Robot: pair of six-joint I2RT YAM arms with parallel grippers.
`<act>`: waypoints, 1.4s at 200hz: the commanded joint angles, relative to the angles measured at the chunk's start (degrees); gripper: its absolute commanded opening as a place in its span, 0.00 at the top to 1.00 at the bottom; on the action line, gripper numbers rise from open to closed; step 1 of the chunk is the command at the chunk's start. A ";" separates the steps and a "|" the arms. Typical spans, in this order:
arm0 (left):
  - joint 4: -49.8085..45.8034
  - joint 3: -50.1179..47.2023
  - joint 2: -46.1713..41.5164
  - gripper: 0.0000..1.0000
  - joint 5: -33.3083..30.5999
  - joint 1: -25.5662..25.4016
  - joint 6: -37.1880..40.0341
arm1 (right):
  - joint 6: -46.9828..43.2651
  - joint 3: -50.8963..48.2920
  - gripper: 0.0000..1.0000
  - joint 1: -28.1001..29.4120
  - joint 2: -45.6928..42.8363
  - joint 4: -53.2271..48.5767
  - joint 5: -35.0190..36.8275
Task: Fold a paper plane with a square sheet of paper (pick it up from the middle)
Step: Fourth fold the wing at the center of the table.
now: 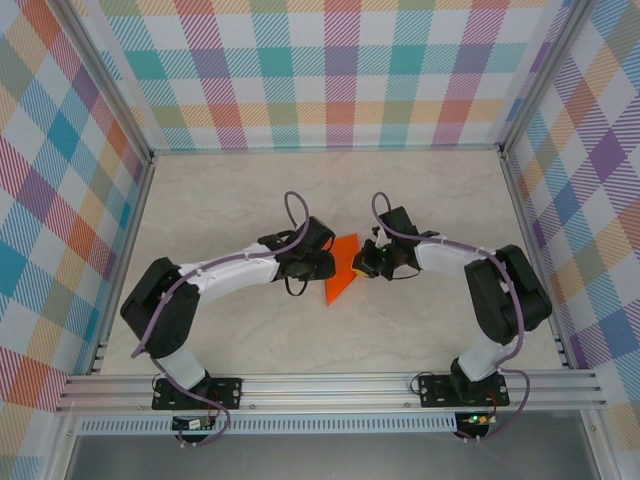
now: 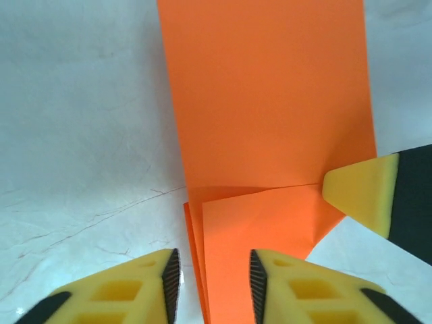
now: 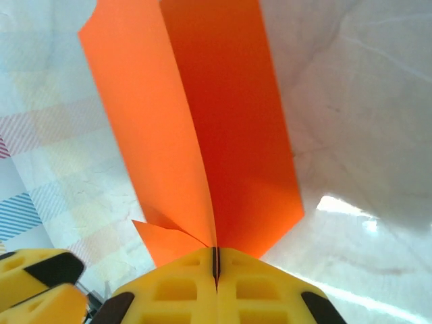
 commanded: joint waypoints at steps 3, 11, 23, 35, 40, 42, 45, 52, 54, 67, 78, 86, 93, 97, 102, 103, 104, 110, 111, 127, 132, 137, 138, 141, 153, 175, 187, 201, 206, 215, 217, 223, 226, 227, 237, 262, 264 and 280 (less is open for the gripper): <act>0.99 -3.43 -6.29 0.57 0.04 1.60 1.15 | 3.56 1.56 1.00 2.22 -4.22 -7.39 6.86; 1.61 -4.71 -8.32 0.54 -0.15 2.04 1.04 | 4.45 2.26 1.00 3.19 -5.18 -8.87 8.52; 2.70 -6.74 -11.38 0.51 -0.21 2.74 0.79 | 5.69 3.74 1.00 4.70 -6.24 -11.42 11.02; 3.75 -8.73 -14.12 0.47 -0.35 3.31 0.76 | 6.31 5.82 1.00 6.23 -6.93 -13.75 13.37; 4.16 -9.44 -15.27 0.45 -0.55 3.49 0.76 | 6.70 6.75 1.00 6.83 -7.18 -14.94 14.39; 4.33 -9.75 -15.66 0.45 -0.54 3.64 0.76 | 6.84 7.13 1.00 7.11 -7.26 -15.26 14.76; 4.62 -10.20 -16.17 0.44 -0.66 3.77 0.76 | 7.04 7.65 1.00 7.47 -7.37 -15.72 15.25; 5.36 -11.28 -17.69 0.41 -0.80 3.94 0.80 | 7.29 8.77 1.00 8.17 -7.61 -16.60 16.31; 5.64 -11.62 -18.07 0.41 -0.74 3.99 0.81 | 7.37 9.11 1.00 8.37 -7.65 -16.84 16.62; 7.93 -13.37 -20.18 0.35 -0.46 4.38 0.67 | 7.87 11.31 1.00 9.52 -7.75 -18.43 18.60; 8.69 -14.47 -21.35 0.30 0.11 4.73 0.75 | 8.09 13.37 1.00 10.42 -7.63 -20.04 20.49; 8.81 -14.83 -21.69 0.27 0.37 4.90 0.75 | 8.51 14.64 1.00 10.95 -7.36 -21.38 21.86; 8.97 -15.13 -21.79 0.26 0.56 4.92 0.76 | 8.80 15.70 1.00 11.37 -7.11 -22.37 22.94; 9.08 -15.20 -21.87 0.25 0.74 4.92 0.78 | 8.85 16.21 1.00 11.55 -6.97 -22.71 23.37; 9.23 -15.45 -21.88 0.24 0.81 4.99 0.76 | 8.85 16.86 1.00 11.85 -6.84 -23.32 24.13; 9.24 -15.50 -21.88 0.24 0.83 5.00 0.80 | 8.85 16.96 1.00 11.91 -6.77 -23.46 24.28; 9.25 -15.47 -21.88 0.24 0.83 5.00 0.78 | 8.90 17.06 1.00 11.99 -6.73 -23.58 24.44; 9.35 -15.63 -21.90 0.22 0.91 5.01 0.77 | 9.04 17.86 1.00 12.34 -6.57 -24.39 25.47; 9.35 -15.67 -21.89 0.22 0.88 5.01 0.77 | 9.08 17.95 1.00 12.42 -6.54 -24.48 25.70; 9.50 -15.96 -22.08 0.18 0.90 5.05 0.91 | 9.35 19.49 1.00 13.43 -6.43 -26.01 28.25; 9.43 -16.01 -22.21 0.18 0.82 5.07 0.99 | 9.53 19.89 1.00 13.60 -6.48 -26.32 28.74; 9.47 -16.09 -22.30 0.17 0.75 5.09 1.06 | 9.56 20.16 1.00 13.84 -6.49 -26.46 29.10; 9.50 -16.08 -22.31 0.17 0.75 5.09 1.08 | 9.56 20.20 1.00 13.87 -6.46 -26.44 29.18; 9.51 -16.17 -22.36 0.16 0.79 5.11 1.10 | 9.56 20.35 1.00 13.93 -6.37 -26.50 29.44; 9.77 -16.29 -22.47 0.14 0.55 5.09 1.37 | 9.97 21.20 1.00 14.37 -5.88 -27.50 30.44; 10.54 -17.03 -22.76 0.11 0.52 5.09 1.85 | 10.99 22.85 1.00 15.31 -4.47 -29.50 32.22; 11.04 -17.47 -22.66 0.09 0.57 5.10 2.28 | 11.77 23.17 1.00 15.32 -3.54 -29.17 31.46; 11.81 -17.99 -22.25 0.08 0.78 5.09 3.20 | 12.99 23.76 1.00 15.24 -1.70 -29.14 30.66; 12.30 -18.22 -22.03 0.08 1.01 5.09 3.66 | 13.47 24.06 1.00 15.19 -0.80 -29.24 30.06; 13.31 -18.73 -21.70 0.08 1.55 5.09 4.53 | 14.28 24.48 1.00 15.05 0.79 -29.31 29.05; 13.65 -18.87 -21.57 0.08 1.81 5.09 4.82 | 14.52 24.53 1.00 15.05 1.09 -29.25 28.86; 14.98 -19.53 -21.36 0.08 2.71 5.09 5.66 | 15.17 24.54 1.00 14.82 2.07 -29.16 28.00; 15.79 -19.92 -21.29 0.08 3.24 5.05 6.12 | 15.51 24.47 1.00 14.73 2.50 -29.02 27.57; 16.08 -20.06 -21.23 0.08 3.36 5.03 6.25 | 15.61 24.46 1.00 14.67 2.56 -28.95 27.36; 18.68 -21.41 -20.92 0.08 4.72 5.00 7.49 | 16.72 23.91 1.00 14.23 3.82 -28.53 25.84; 25.79 -24.94 -20.21 0.11 7.80 3.77 11.51 | 19.49 21.64 1.00 12.97 5.08 -27.16 22.17; 26.37 -25.29 -20.15 0.11 7.72 3.49 11.82 | 19.67 21.46 1.00 12.91 5.13 -27.09 21.84; 30.84 -27.25 -19.57 0.15 7.19 1.88 14.52 | 21.16 20.29 1.00 12.34 5.02 -26.74 20.40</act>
